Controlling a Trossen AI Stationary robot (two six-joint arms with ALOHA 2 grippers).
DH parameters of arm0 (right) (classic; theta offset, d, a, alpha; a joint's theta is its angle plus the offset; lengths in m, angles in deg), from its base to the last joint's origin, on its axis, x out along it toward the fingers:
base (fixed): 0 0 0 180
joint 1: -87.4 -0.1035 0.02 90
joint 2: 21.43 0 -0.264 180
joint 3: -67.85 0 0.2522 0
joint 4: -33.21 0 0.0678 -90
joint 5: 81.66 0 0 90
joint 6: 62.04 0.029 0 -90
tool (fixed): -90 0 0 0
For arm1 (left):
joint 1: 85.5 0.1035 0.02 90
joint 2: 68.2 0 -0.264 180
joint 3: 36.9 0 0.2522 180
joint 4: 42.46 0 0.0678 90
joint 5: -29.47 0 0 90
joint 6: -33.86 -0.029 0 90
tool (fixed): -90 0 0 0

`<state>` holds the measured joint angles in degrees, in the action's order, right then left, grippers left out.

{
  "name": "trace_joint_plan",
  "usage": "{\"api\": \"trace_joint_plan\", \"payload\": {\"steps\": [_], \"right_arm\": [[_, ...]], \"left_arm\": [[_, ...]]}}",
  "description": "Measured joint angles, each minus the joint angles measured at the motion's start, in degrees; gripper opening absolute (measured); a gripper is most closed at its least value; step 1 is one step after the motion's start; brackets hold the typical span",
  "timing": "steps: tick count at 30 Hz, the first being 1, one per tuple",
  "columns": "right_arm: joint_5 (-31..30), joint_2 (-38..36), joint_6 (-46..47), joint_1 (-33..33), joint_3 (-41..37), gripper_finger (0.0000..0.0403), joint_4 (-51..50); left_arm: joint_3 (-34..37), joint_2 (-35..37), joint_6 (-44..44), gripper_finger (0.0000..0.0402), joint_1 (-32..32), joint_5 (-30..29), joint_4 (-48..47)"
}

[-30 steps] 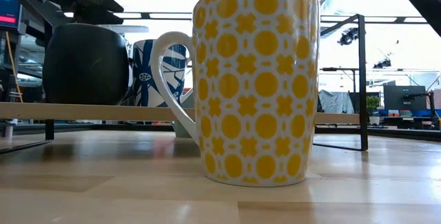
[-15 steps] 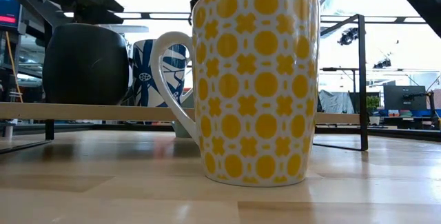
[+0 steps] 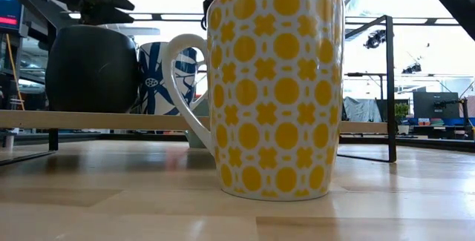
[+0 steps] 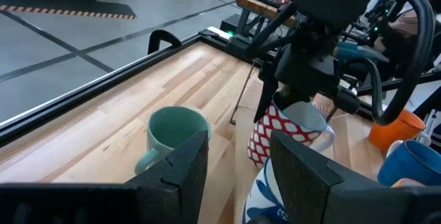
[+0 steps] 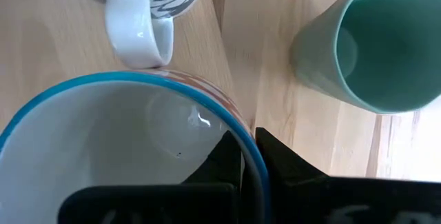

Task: Place coffee mugs
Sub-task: Put the red pattern mug on the shelf

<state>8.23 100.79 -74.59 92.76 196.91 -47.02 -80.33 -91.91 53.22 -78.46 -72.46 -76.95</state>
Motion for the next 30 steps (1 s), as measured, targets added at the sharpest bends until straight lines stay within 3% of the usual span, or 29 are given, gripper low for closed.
{"api": "trace_joint_plan", "payload": {"steps": [7, 15, 30], "right_arm": [[-0.02, 0.00, -0.78, 0.00, 0.00, 0.0000, -0.02], [-5.66, 0.00, 2.43, 0.85, 0.00, 0.0000, 0.19], [-4.66, 0.00, 1.85, 1.29, 0.00, 0.0000, 1.31]], "left_arm": [[0.00, 0.01, 0.03, 0.0147, 0.00, 0.00, 0.14], [0.00, 0.01, 0.03, 0.0147, 0.00, 0.00, 0.14], [0.00, 0.01, 0.07, 0.0147, 0.02, 0.00, 0.14]]}}
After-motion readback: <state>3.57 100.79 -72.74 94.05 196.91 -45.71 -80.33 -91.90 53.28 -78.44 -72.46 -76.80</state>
